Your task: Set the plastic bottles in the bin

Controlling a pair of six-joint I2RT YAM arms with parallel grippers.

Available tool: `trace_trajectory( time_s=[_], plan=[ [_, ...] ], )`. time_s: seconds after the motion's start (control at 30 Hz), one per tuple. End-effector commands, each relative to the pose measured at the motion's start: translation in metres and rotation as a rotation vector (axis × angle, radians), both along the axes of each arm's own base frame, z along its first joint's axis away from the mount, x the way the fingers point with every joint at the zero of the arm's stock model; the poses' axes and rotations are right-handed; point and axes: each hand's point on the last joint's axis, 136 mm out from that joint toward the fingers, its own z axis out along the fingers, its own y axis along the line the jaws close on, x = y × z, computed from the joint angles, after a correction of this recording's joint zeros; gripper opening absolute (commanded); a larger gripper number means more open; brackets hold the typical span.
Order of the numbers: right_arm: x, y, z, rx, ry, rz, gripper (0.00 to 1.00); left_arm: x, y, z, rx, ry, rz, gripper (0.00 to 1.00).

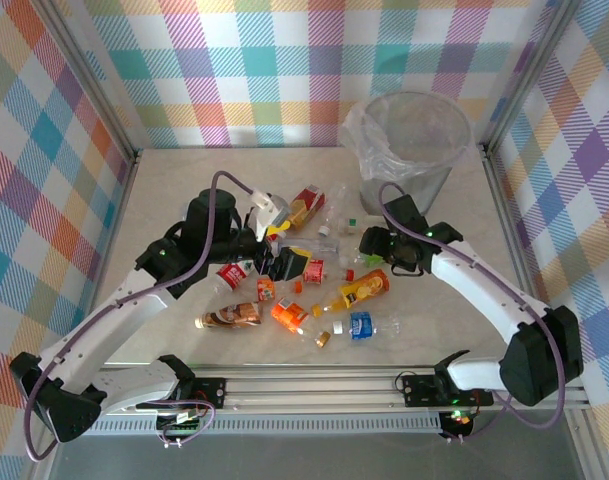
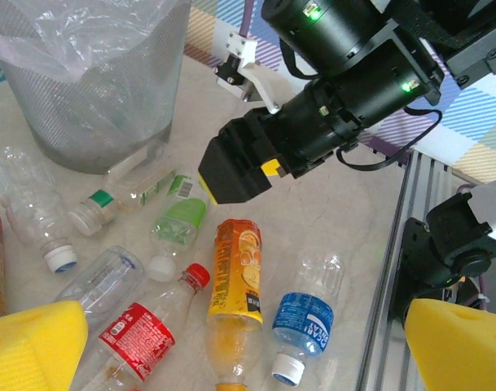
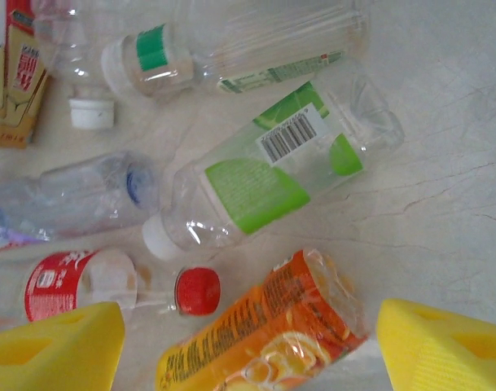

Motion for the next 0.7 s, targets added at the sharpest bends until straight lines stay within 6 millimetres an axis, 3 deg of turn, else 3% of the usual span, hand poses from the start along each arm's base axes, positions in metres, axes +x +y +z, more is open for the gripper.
trace_trajectory(
  time_s=[0.0, 0.2, 0.67],
  plan=[
    [0.014, -0.001, -0.009, 0.032, -0.029, -0.100, 0.82, -0.006, -0.002, 0.013, -0.026, -0.009, -0.037, 1.00],
    [0.027, -0.004, -0.029, 0.039, -0.009, -0.195, 0.89, -0.003, -0.002, 0.006, 0.000, -0.004, -0.032, 1.00],
    [0.052, -0.001, -0.070, 0.124, 0.008, -0.348, 0.88, -0.004, 0.001, 0.007, 0.000, -0.013, -0.019, 1.00]
  ],
)
